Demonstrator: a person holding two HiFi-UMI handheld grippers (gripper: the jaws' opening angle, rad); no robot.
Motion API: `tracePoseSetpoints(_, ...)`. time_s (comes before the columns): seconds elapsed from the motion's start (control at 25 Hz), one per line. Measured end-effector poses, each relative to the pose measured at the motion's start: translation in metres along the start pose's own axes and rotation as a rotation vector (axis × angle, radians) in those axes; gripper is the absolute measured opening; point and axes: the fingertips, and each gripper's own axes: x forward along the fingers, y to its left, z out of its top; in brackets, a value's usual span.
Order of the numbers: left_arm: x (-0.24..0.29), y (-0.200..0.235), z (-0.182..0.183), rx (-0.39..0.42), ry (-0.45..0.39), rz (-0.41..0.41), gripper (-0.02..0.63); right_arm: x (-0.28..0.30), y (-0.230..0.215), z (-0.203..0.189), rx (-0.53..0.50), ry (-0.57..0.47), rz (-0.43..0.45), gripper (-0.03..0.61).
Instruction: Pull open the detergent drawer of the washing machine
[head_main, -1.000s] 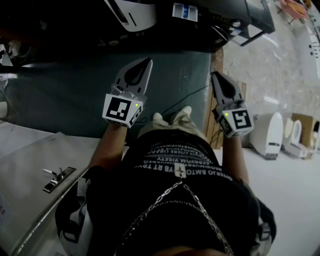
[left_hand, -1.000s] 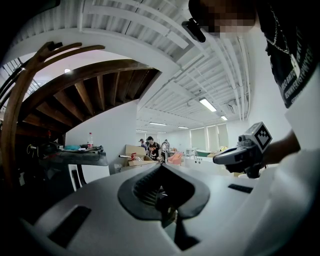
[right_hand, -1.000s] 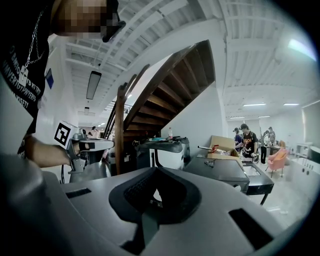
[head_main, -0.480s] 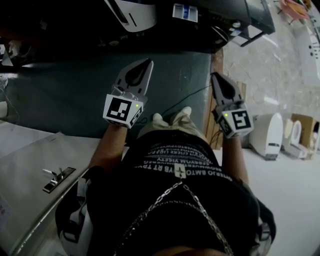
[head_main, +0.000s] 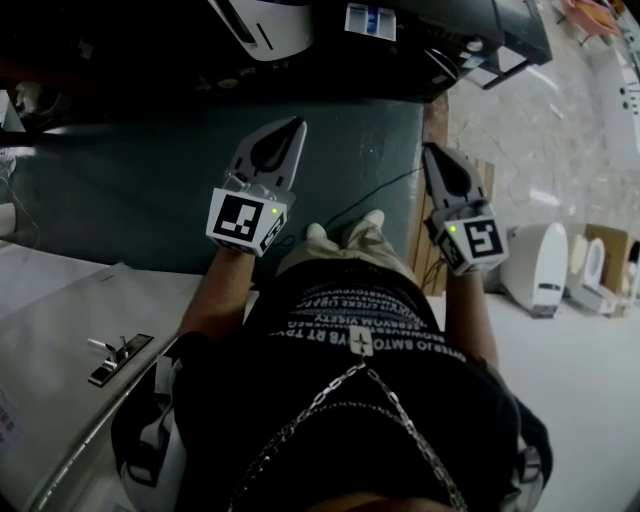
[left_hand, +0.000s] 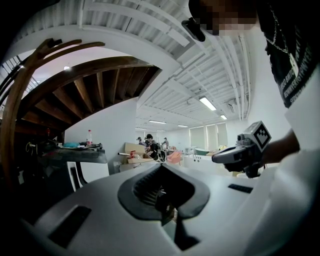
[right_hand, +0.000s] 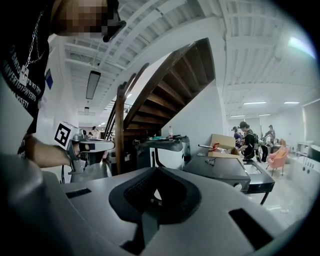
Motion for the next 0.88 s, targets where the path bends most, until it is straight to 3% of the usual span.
tracePoseSetpoints(0.88,0.071,-0.007,0.019,0.028,0.002,-0.007,-0.006,0.014,-0.064,0.009,0.024,-0.017,0.014,0.003)
